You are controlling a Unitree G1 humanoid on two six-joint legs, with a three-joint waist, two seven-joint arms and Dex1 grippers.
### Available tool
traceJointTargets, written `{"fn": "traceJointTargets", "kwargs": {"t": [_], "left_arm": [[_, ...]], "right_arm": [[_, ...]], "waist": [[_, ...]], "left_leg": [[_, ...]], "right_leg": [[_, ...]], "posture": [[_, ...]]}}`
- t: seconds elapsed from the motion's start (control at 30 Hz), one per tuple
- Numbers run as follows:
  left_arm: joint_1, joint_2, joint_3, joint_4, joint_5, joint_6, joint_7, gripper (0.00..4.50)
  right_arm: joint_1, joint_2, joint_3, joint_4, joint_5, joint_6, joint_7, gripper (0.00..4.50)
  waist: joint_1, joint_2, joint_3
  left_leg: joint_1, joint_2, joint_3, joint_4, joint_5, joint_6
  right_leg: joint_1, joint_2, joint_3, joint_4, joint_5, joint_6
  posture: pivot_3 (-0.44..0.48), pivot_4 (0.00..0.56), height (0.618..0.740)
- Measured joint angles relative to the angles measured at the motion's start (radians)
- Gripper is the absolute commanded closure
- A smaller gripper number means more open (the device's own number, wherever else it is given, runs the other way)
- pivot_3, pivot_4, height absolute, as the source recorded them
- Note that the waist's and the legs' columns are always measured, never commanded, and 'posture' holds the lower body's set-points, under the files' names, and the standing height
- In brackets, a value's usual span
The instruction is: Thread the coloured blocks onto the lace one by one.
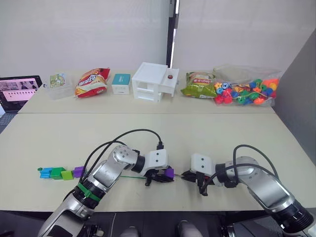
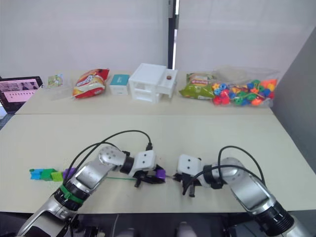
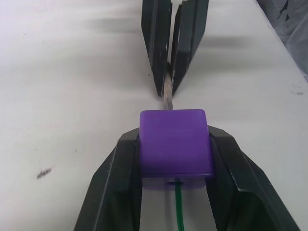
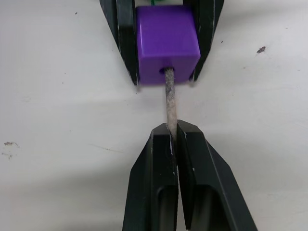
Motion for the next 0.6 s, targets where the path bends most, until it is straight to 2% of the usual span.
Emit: {"fn": "traceJointTargets", "kwargs": {"t": [0.13,0.27,0.33,0.47,0.6], "left_arm": [[0.076,0.117,0.075,-0.065,-0.037,0.019,-0.017,3.28],[0.168,0.307,0.184,-0.097,-0.069,-0.011,-0.065,3.28],[0.196,0.373,0.229,-0.073,-0.070,-0.047,-0.080,3.28],[0.230,0.469,0.295,0.032,-0.071,-0.156,-0.109,3.28],[0.239,0.518,0.321,0.119,-0.069,-0.244,-0.128,3.28]], "right_arm": [[0.017,-0.032,-0.029,0.006,0.004,-0.023,0.024,4.50],[0.054,-0.044,-0.073,0.010,0.013,-0.032,0.031,4.50],[0.061,-0.051,-0.083,0.011,0.022,-0.035,0.035,4.50],[0.083,-0.059,-0.099,0.013,0.034,-0.040,0.048,4.50],[0.085,-0.062,-0.114,0.025,0.035,-0.048,0.051,4.50]], "waist": [[-0.003,0.000,0.000],[-0.016,0.000,0.000],[-0.018,0.000,0.000],[-0.019,0.001,0.000],[-0.021,0.001,0.000]], "left_leg": [[0.000,0.000,0.000,0.000,0.000,0.000],[0.002,0.001,0.000,-0.002,0.000,0.000],[0.003,0.001,0.000,-0.002,0.000,0.000],[0.003,0.002,0.001,-0.002,0.000,0.000],[0.003,0.002,0.002,-0.002,0.000,0.000]], "right_leg": [[0.000,0.000,0.000,0.001,0.000,0.000],[0.000,0.000,0.000,0.001,0.000,0.000],[0.000,0.000,0.000,0.001,0.000,0.000],[0.000,0.001,0.000,0.001,0.000,0.000],[0.000,0.001,0.000,0.001,0.000,0.000]], "posture": [[0.000,0.150,0.740],[0.000,0.150,0.740],[0.000,0.150,0.740],[0.000,0.150,0.740],[0.000,0.150,0.740]]}}
